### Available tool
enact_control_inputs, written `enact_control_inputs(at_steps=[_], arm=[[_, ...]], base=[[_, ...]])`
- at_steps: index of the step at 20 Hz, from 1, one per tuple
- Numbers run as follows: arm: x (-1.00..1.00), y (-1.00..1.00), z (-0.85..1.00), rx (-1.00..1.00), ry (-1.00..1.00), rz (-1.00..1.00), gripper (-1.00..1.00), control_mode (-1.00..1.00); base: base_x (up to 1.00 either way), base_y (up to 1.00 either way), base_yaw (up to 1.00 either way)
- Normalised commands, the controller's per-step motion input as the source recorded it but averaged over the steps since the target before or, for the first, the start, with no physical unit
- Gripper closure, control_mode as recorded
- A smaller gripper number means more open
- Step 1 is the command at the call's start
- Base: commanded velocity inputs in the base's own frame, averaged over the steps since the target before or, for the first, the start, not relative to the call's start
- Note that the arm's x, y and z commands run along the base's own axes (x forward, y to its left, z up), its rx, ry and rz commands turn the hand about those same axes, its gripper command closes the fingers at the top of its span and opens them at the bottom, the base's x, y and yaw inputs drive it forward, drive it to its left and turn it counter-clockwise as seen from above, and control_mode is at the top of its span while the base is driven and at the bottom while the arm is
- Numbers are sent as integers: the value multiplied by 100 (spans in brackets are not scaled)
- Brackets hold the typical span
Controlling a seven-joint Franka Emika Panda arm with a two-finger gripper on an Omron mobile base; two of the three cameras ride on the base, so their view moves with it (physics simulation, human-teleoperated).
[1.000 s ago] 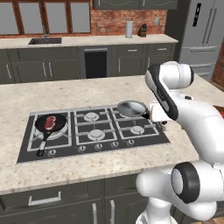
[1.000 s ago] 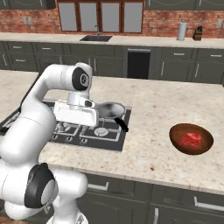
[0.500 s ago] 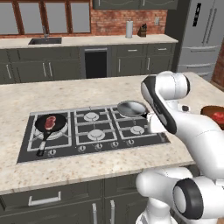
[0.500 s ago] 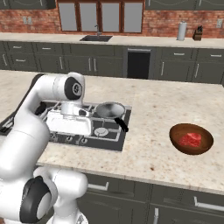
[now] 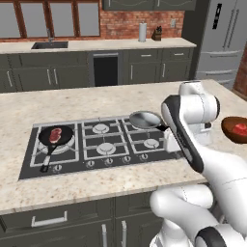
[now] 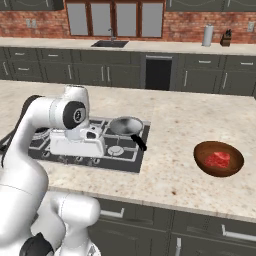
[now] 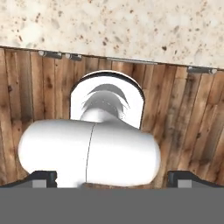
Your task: Place one of the steaks on the plate and the other in the bowl. Then place the bowl in the fridge.
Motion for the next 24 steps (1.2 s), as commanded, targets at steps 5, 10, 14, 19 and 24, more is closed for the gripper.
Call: enact_control_inputs(at_steps=[5,10,14,19,24], arm=[[0,0,-8,7,-57,4,-100,-100],[5,1,-7,3,-37,0,-100,-100],[3,0,0,0,-17,0,-100,-100],[11,0,0,0,-2,0,-100,-100],[1,0,0,0,-5,0,-100,-100]], base=[[0,0,0],[0,0,0],[0,0,0],[0,0,0],[0,0,0]])
